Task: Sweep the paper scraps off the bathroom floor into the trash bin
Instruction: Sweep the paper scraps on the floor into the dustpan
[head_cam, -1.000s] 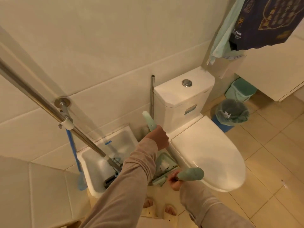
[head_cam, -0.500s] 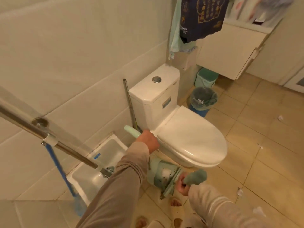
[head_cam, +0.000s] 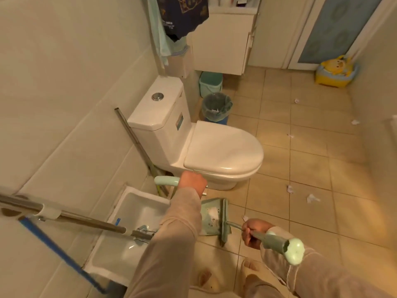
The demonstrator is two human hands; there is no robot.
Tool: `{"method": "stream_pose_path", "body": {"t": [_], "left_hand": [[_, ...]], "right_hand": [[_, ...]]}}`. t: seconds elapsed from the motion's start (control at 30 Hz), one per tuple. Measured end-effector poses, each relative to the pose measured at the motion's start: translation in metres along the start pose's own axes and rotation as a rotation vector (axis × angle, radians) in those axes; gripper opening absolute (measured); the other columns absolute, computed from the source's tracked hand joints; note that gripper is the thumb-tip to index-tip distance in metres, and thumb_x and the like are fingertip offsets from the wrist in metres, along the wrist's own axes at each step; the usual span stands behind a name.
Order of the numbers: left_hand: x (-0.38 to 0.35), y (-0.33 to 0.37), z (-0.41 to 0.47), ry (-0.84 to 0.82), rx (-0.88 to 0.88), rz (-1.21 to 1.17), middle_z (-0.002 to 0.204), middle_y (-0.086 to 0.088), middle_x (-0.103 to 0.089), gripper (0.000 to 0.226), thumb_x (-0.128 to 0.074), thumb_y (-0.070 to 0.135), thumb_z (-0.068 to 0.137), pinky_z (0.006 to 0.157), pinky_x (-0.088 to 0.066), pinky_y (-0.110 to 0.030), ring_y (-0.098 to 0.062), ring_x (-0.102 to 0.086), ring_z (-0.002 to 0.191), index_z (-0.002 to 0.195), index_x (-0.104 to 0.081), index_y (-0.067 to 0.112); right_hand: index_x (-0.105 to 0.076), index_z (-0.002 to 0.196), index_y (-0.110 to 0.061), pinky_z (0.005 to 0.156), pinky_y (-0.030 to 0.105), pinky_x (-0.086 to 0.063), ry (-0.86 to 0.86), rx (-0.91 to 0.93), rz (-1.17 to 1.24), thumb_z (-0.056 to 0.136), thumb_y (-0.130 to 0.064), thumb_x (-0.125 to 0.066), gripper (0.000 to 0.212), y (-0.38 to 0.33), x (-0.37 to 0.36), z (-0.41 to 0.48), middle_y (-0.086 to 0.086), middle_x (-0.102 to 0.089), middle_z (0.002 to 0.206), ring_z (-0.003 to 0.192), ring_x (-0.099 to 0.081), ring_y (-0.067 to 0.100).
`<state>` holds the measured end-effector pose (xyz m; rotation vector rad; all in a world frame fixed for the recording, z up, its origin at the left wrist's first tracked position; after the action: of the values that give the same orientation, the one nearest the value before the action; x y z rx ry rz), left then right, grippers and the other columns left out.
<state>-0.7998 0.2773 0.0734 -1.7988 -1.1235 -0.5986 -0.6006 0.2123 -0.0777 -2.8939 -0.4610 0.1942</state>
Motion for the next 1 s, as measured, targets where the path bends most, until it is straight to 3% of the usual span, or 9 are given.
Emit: {"method": "stream_pose_path", "body": {"t": [0.1, 0.2, 0.27, 0.3, 0.4, 0.6, 0.8, 1.0], "left_hand": [[-0.002, 0.008, -0.006, 0.011, -0.010, 0.001, 0.116, -0.002, -0.068, 0.024, -0.053, 0.018, 0.093, 0.085, -0.048, -0.031, -0.022, -0.063, 0.109, 0.114, -0.063, 0.018], [0.001, 0.024, -0.009, 0.022, -0.036, -0.014, 0.116, -0.001, -0.067, 0.026, -0.051, 0.020, 0.092, 0.084, -0.048, -0.030, -0.022, -0.064, 0.109, 0.116, -0.062, 0.019], [0.005, 0.036, -0.012, 0.019, -0.037, -0.030, 0.115, -0.001, -0.068, 0.025, -0.053, 0.021, 0.091, 0.083, -0.048, -0.030, -0.021, -0.065, 0.106, 0.114, -0.063, 0.020], [0.007, 0.042, -0.013, 0.012, -0.035, -0.035, 0.114, -0.001, -0.068, 0.025, -0.054, 0.022, 0.091, 0.083, -0.048, -0.030, -0.021, -0.065, 0.106, 0.114, -0.063, 0.020], [0.008, 0.064, -0.021, -0.013, -0.027, -0.045, 0.114, -0.001, -0.068, 0.025, -0.055, 0.021, 0.091, 0.083, -0.049, -0.030, -0.020, -0.064, 0.105, 0.115, -0.062, 0.019], [0.009, 0.099, -0.037, -0.024, 0.031, -0.081, 0.123, -0.002, -0.063, 0.031, -0.052, 0.018, 0.093, 0.092, -0.048, -0.032, -0.020, -0.060, 0.114, 0.124, -0.056, 0.018], [0.005, 0.120, -0.054, -0.073, 0.079, -0.098, 0.122, 0.002, -0.064, 0.030, -0.050, 0.016, 0.093, 0.088, -0.047, -0.029, -0.018, -0.061, 0.113, 0.121, -0.058, 0.020], [0.014, 0.127, -0.049, -0.094, 0.078, -0.126, 0.119, 0.002, -0.065, 0.028, -0.055, 0.018, 0.092, 0.083, -0.047, -0.027, -0.017, -0.062, 0.109, 0.119, -0.059, 0.019]], "right_hand": [[-0.057, 0.047, -0.002, 0.030, 0.015, -0.042, -0.094, 0.022, 0.043, 0.084, -0.003, -0.039, 0.041, 0.019, 0.000, -0.009, 0.006, -0.053, 0.032, 0.024, -0.053, 0.016], [-0.058, 0.035, 0.002, 0.028, 0.015, -0.041, -0.215, 0.004, 0.119, 0.074, -0.006, -0.039, 0.044, 0.036, 0.000, -0.026, 0.008, -0.055, 0.032, 0.024, -0.055, 0.016], [-0.055, 0.033, 0.001, 0.028, 0.013, -0.039, -0.176, -0.012, 0.107, 0.088, -0.003, -0.031, 0.060, 0.044, 0.013, -0.031, 0.006, -0.051, 0.028, 0.020, -0.050, 0.015], [-0.054, 0.036, 0.000, 0.028, 0.012, -0.038, -0.160, -0.032, 0.110, 0.094, -0.005, -0.027, 0.064, 0.048, 0.020, -0.033, 0.005, -0.049, 0.027, 0.019, -0.048, 0.013], [-0.049, 0.053, -0.005, 0.027, 0.010, -0.035, -0.012, -0.007, -0.008, 0.096, -0.005, -0.030, 0.047, 0.060, 0.045, -0.042, 0.002, -0.045, 0.024, 0.016, -0.043, 0.010], [-0.037, 0.059, -0.009, 0.028, 0.008, -0.030, 0.091, -0.027, -0.154, 0.092, 0.001, -0.030, 0.035, 0.085, 0.097, -0.066, 0.001, -0.037, 0.024, 0.015, -0.035, 0.009], [-0.038, 0.067, -0.008, 0.028, 0.009, -0.031, 0.166, -0.017, -0.267, 0.091, 0.004, -0.030, 0.028, 0.101, 0.135, -0.086, 0.000, -0.036, 0.024, 0.016, -0.034, 0.008], [-0.040, 0.069, -0.006, 0.029, 0.009, -0.033, 0.271, 0.053, -0.187, 0.091, 0.004, -0.034, 0.025, 0.082, 0.160, -0.089, 0.003, -0.036, 0.022, 0.014, -0.033, 0.010]]}}
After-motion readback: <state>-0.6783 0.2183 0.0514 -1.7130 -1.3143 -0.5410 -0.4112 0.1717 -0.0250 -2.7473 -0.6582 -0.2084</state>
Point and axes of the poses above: each hand's wrist, its own z-axis towards the middle knuckle, its own x-axis out of the back of the hand, y = z × x, the point moved 9 cm from there along z, towards the middle knuckle
